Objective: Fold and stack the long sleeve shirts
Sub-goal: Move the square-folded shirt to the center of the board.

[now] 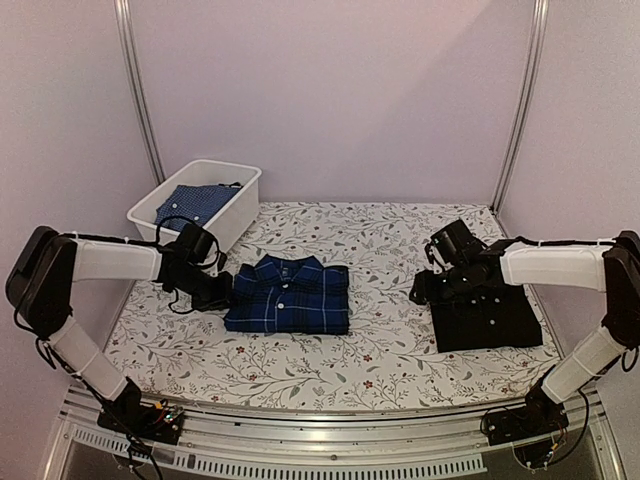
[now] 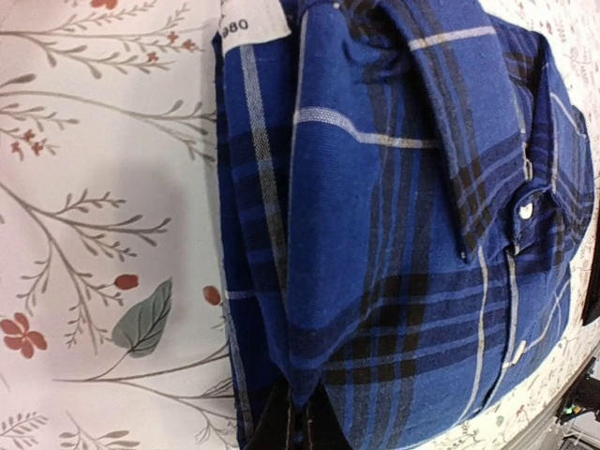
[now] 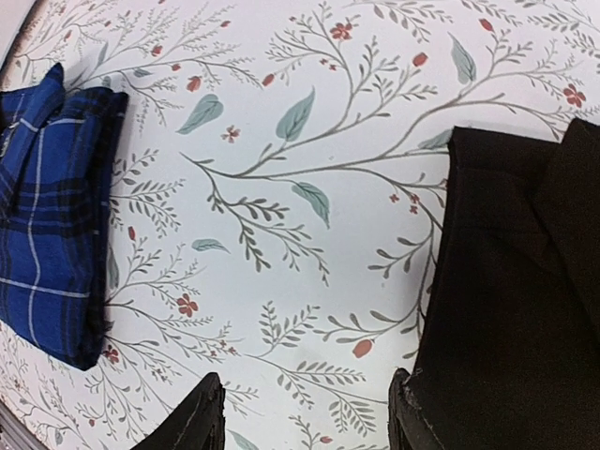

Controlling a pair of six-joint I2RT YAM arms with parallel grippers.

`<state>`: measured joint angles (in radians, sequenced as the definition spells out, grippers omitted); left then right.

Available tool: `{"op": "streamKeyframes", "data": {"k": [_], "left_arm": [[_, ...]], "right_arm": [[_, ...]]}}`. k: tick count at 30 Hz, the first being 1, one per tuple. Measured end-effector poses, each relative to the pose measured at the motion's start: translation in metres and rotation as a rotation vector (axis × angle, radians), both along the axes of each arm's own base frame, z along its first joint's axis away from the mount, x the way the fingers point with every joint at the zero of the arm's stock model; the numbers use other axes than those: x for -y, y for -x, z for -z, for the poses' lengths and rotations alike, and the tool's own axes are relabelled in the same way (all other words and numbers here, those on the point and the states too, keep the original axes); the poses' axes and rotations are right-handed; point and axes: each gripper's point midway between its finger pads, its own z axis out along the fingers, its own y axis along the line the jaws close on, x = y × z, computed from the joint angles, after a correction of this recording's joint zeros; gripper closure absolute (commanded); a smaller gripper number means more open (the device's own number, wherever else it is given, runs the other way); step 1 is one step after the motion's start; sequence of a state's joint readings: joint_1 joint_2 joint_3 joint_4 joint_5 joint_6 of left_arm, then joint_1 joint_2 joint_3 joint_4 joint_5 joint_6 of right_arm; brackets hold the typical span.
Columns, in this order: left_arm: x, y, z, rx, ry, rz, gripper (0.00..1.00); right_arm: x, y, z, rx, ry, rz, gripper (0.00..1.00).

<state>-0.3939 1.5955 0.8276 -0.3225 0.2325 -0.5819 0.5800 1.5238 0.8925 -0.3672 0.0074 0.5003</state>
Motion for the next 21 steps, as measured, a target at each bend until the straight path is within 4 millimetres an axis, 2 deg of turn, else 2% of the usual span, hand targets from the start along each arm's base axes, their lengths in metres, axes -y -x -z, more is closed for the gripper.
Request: {"op": "streamKeyframes", "data": {"k": [6,9,15,21], "left_arm": [[-0.009,0.007,-0.005,0.007,-0.013,0.001,0.88],[-0.013,0.007,-0.011,0.023,-0.019,-0.005,0.72],[-0.021,0.003,-0.023,0.062,-0.037,-0.025,0.51],[-0.025,-0.007,-0.051,0.151,-0.048,-0.046,0.5]], "right_arm": [[0.025,0.015,0.019,-0.062,0.093,0.072,0.41],[0.035,0.017,0.022,-0.074,0.134,0.11,0.41],[0.044,0.022,0.031,-0.104,0.179,0.137,0.49],[0.05,0.027,0.048,-0.15,0.226,0.148,0.5]]}}
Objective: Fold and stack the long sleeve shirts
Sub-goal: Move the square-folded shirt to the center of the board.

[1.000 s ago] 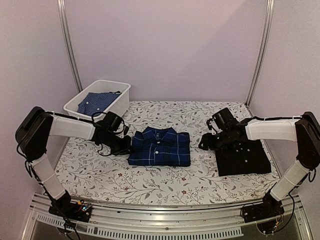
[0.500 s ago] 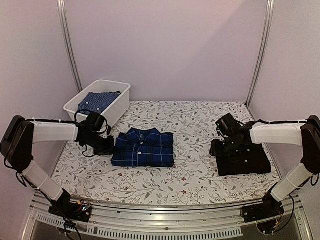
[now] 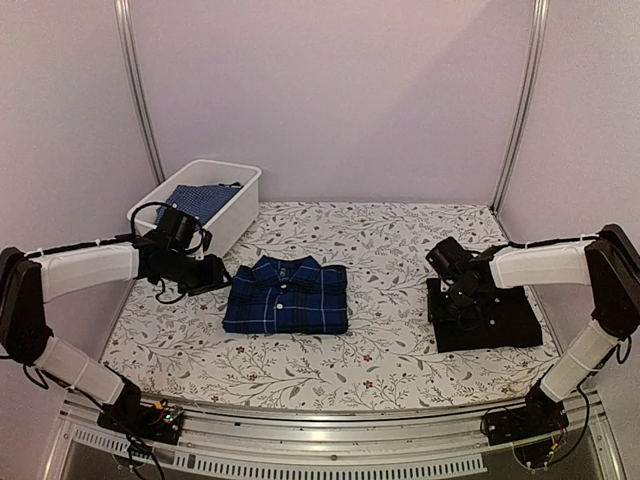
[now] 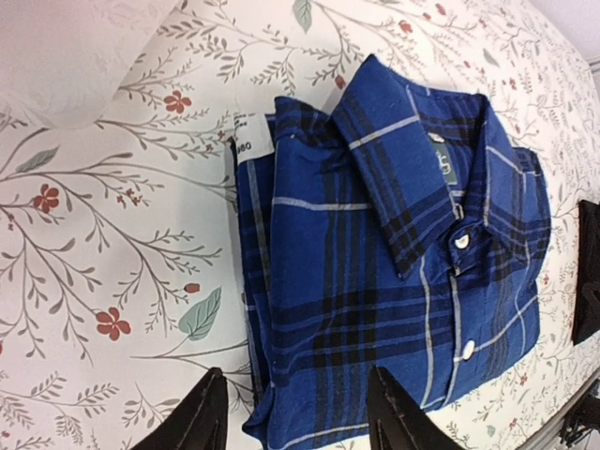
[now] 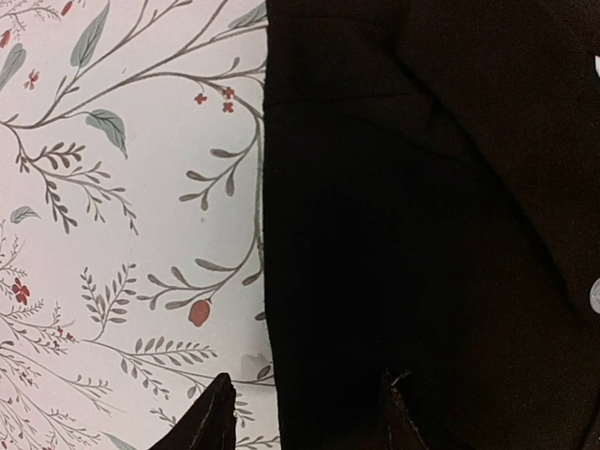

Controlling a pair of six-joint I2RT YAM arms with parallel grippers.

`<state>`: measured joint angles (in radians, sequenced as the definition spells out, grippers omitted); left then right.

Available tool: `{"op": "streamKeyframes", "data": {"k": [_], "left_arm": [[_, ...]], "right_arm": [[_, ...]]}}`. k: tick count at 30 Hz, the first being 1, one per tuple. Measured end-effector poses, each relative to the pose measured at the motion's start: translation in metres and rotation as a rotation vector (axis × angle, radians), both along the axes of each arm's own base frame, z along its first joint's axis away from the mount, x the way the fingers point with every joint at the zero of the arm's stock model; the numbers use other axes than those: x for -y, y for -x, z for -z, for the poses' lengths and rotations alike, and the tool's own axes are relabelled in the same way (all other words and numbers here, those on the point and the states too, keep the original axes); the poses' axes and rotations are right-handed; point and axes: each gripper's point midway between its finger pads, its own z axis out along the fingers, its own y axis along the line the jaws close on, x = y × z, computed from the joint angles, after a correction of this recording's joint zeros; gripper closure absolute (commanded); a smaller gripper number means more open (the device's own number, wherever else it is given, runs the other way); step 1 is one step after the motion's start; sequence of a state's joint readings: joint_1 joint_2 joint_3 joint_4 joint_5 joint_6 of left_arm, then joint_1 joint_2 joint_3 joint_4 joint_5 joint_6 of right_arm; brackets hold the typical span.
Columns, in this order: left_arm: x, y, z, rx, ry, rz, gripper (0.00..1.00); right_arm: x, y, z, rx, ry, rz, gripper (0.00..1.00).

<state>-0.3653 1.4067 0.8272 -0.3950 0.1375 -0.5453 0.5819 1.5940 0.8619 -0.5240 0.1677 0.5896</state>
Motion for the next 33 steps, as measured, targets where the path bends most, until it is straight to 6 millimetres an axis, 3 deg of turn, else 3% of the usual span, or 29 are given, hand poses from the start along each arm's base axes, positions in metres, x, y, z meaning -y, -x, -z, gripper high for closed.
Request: {"op": "streamKeyframes", "data": {"k": [4,10,16,19,26,33], "left_arm": [[0.001,-0.007,-0.015,0.046,0.011,-0.003,0.5],[0.004,-0.01,-0.018,0.062,0.023,0.002,0.5],[0.01,-0.014,-0.025,0.093,0.055,0.016,0.5],[0.012,-0.013,-0.027,0.101,0.069,0.023,0.5],[0.014,-0.011,-0.025,0.102,0.088,0.034,0.5],[0.013,-0.006,-0.023,0.098,0.09,0.036,0.5]], "right_arm": [[0.001,0.002,0.01,-0.024,0.024,0.0,0.54],[0.0,-0.003,0.013,-0.016,0.044,0.016,0.76],[-0.011,-0.013,0.012,0.004,0.044,0.014,0.87],[-0.034,-0.019,0.011,0.01,0.035,-0.025,0.89],[-0.111,-0.029,0.008,0.014,-0.032,-0.164,0.89],[-0.159,-0.025,0.007,-0.001,-0.096,-0.252,0.89]]}}
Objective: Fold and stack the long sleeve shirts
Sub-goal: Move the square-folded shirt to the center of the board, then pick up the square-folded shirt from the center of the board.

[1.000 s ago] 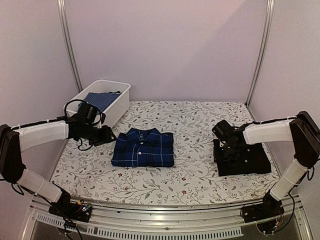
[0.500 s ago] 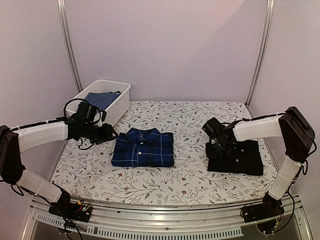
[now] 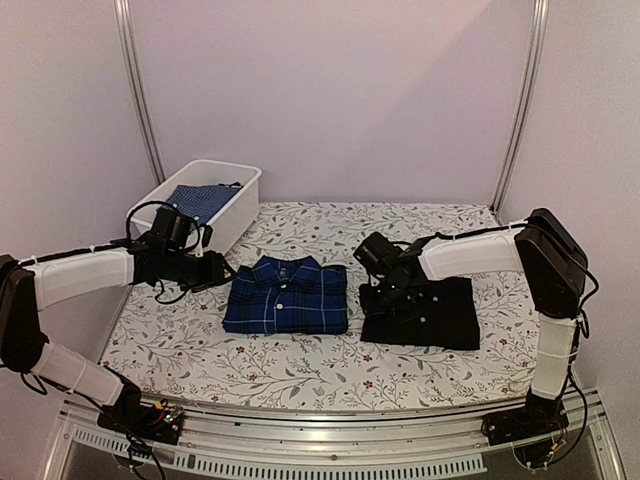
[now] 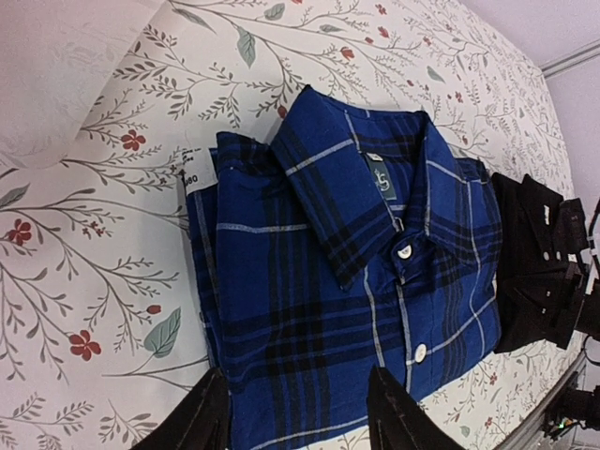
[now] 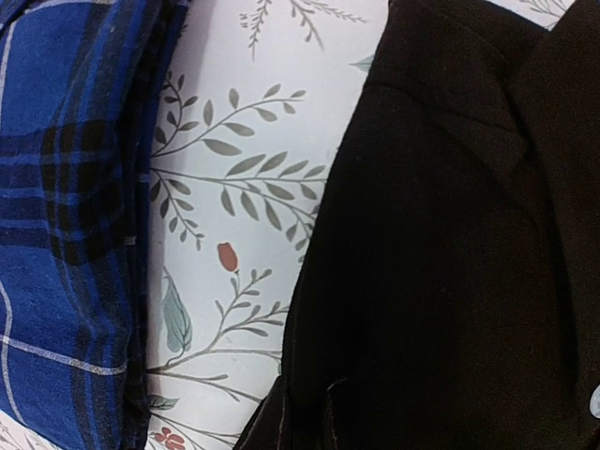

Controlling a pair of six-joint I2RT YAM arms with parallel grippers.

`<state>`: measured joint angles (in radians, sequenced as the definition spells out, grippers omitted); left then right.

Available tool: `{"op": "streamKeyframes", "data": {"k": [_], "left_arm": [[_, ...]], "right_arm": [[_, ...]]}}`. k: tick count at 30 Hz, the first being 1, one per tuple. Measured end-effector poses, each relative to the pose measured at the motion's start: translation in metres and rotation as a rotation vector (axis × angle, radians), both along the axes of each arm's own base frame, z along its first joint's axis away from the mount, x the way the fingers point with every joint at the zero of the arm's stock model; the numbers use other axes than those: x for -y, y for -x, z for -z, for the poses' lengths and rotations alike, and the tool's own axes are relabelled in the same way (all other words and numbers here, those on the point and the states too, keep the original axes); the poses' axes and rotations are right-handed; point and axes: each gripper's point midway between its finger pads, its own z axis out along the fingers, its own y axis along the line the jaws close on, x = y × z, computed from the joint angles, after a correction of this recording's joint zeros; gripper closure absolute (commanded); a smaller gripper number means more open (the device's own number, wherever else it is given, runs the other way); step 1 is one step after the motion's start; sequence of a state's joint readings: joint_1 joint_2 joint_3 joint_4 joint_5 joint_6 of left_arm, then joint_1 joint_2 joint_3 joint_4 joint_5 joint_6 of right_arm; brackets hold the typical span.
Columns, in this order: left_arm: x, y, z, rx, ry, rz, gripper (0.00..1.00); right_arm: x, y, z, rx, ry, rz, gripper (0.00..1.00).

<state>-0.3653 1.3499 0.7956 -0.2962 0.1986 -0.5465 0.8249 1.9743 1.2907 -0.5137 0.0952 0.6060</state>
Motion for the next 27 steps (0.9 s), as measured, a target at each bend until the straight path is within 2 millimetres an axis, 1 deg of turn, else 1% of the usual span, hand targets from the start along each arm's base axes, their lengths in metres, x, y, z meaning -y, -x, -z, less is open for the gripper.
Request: {"op": "streamKeyframes", "data": {"k": [3,5,9,10,14,15,17,21,24,27], "left_arm": [[-0.001,0.002,0.001,-0.001,-0.001,0.0,0.5],[-0.001,0.003,0.002,-0.004,-0.002,0.0,0.5],[-0.001,0.003,0.002,-0.004,-0.002,0.0,0.5],[-0.001,0.003,0.002,-0.004,-0.002,0.0,0.5],[-0.001,0.003,0.004,-0.008,-0.004,0.0,0.5],[-0.001,0.003,0.005,-0.011,-0.005,0.0,0.5],[-0.002,0.003,0.008,-0.018,-0.01,-0.002,0.49],[-0.003,0.002,0.014,-0.033,-0.023,-0.008,0.48],[-0.005,0.001,0.022,-0.053,-0.027,-0.012,0.47],[-0.007,0.0,0.031,-0.077,-0.027,-0.018,0.45]], "right_arm": [[-0.007,0.006,0.001,-0.008,-0.007,-0.023,0.89],[-0.012,0.011,0.001,-0.015,-0.015,-0.042,0.86],[-0.02,0.018,0.001,-0.017,-0.031,-0.074,0.84],[-0.021,0.021,0.001,-0.023,-0.041,-0.083,0.81],[-0.026,0.029,-0.001,-0.042,-0.062,-0.113,0.58],[-0.027,0.03,-0.002,-0.044,-0.065,-0.111,0.54],[-0.028,0.031,-0.005,-0.044,-0.069,-0.117,0.49],[-0.037,0.023,-0.023,-0.018,-0.103,-0.117,0.43],[-0.046,0.009,-0.046,0.025,-0.167,-0.112,0.42],[-0.056,-0.005,-0.062,0.052,-0.241,-0.112,0.42]]}}
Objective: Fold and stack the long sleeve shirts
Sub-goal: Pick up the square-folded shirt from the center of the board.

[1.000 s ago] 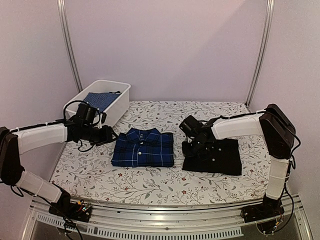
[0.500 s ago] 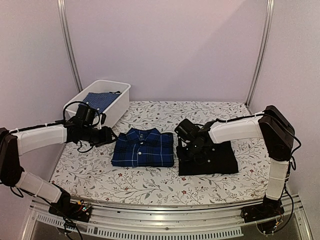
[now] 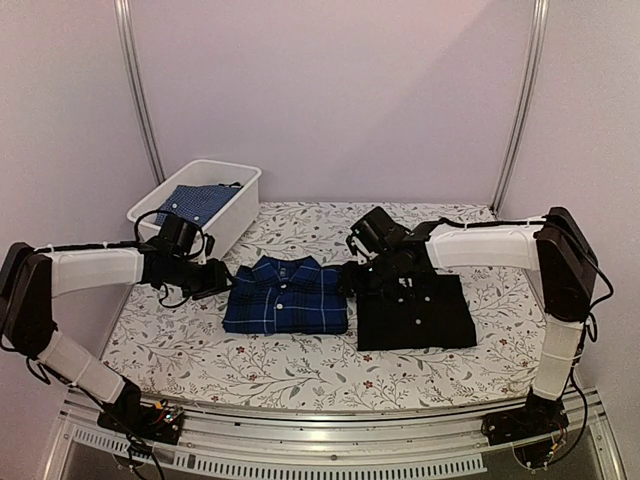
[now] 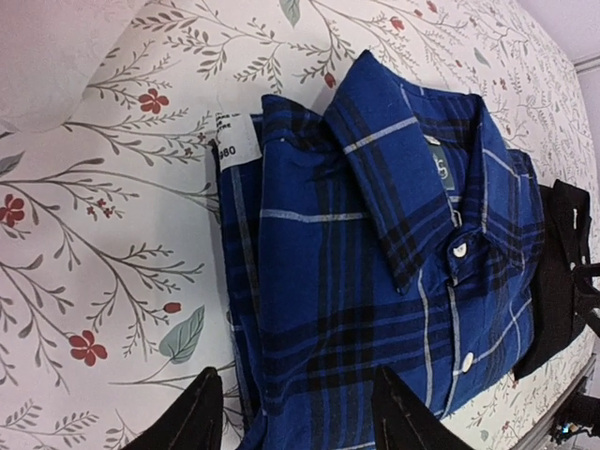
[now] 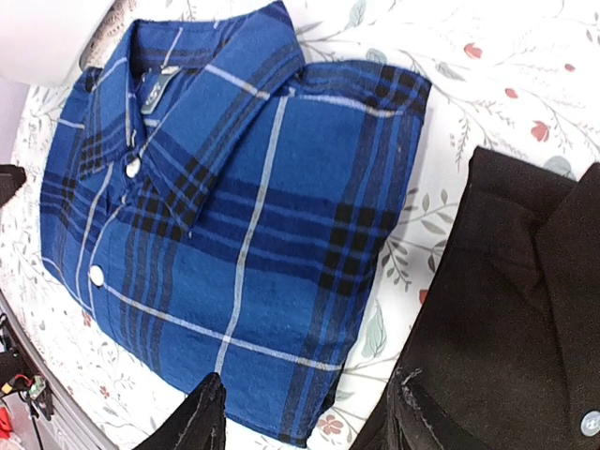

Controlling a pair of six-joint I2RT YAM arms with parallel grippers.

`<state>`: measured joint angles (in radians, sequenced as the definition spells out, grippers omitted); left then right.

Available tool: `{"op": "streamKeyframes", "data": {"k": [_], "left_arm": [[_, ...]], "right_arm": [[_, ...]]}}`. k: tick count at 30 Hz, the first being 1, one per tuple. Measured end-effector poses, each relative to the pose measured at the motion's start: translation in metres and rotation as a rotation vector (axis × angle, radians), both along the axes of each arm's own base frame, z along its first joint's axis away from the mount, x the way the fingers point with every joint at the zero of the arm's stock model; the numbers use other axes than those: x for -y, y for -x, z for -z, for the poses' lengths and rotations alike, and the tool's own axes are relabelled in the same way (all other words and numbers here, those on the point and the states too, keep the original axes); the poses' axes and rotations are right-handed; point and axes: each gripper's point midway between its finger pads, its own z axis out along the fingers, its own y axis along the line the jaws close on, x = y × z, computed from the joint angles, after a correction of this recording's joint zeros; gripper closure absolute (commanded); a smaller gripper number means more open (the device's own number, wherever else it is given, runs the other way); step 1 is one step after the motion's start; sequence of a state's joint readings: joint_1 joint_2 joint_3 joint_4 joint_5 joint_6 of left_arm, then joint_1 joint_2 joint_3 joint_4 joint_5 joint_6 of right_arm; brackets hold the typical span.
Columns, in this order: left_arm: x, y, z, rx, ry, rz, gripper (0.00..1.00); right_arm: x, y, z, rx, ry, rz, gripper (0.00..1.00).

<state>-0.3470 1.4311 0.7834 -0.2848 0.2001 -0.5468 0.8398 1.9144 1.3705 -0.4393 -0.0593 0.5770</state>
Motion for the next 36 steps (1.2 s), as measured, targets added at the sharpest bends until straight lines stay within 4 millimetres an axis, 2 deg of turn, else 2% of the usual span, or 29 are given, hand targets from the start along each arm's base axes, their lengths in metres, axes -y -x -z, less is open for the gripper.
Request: {"op": "streamKeyframes", "data": {"k": [5,11,15,17,19,25,29,32,36], "left_arm": [[-0.004,-0.005,0.02,-0.051,0.01,-0.014,0.44],[-0.001,-0.007,0.044,-0.104,0.019,-0.001,0.44],[0.003,-0.009,0.061,-0.139,0.023,0.01,0.48],[0.007,-0.015,0.061,-0.128,0.041,0.019,0.49],[0.01,-0.02,0.061,-0.118,0.054,0.021,0.52],[0.02,-0.025,0.063,-0.105,0.077,0.032,0.66],[0.023,-0.024,0.065,-0.111,0.083,0.029,0.84],[0.026,-0.022,0.067,-0.121,0.089,0.03,1.0],[0.03,-0.021,0.065,-0.124,0.096,0.033,1.0]], "right_arm": [[-0.003,-0.02,-0.002,0.0,-0.07,0.006,0.42],[-0.001,-0.032,0.026,-0.056,-0.087,0.001,0.44],[-0.005,-0.034,0.047,-0.092,-0.079,-0.014,0.46],[-0.006,-0.033,0.055,-0.103,-0.072,-0.018,0.47],[-0.008,-0.035,0.054,-0.095,-0.08,-0.023,0.47],[-0.018,-0.036,0.056,-0.092,-0.089,-0.041,0.51],[-0.034,-0.037,0.056,-0.082,-0.101,-0.065,0.62],[-0.039,-0.036,0.058,-0.085,-0.099,-0.069,0.76],[-0.04,-0.037,0.059,-0.095,-0.088,-0.067,0.97]]}}
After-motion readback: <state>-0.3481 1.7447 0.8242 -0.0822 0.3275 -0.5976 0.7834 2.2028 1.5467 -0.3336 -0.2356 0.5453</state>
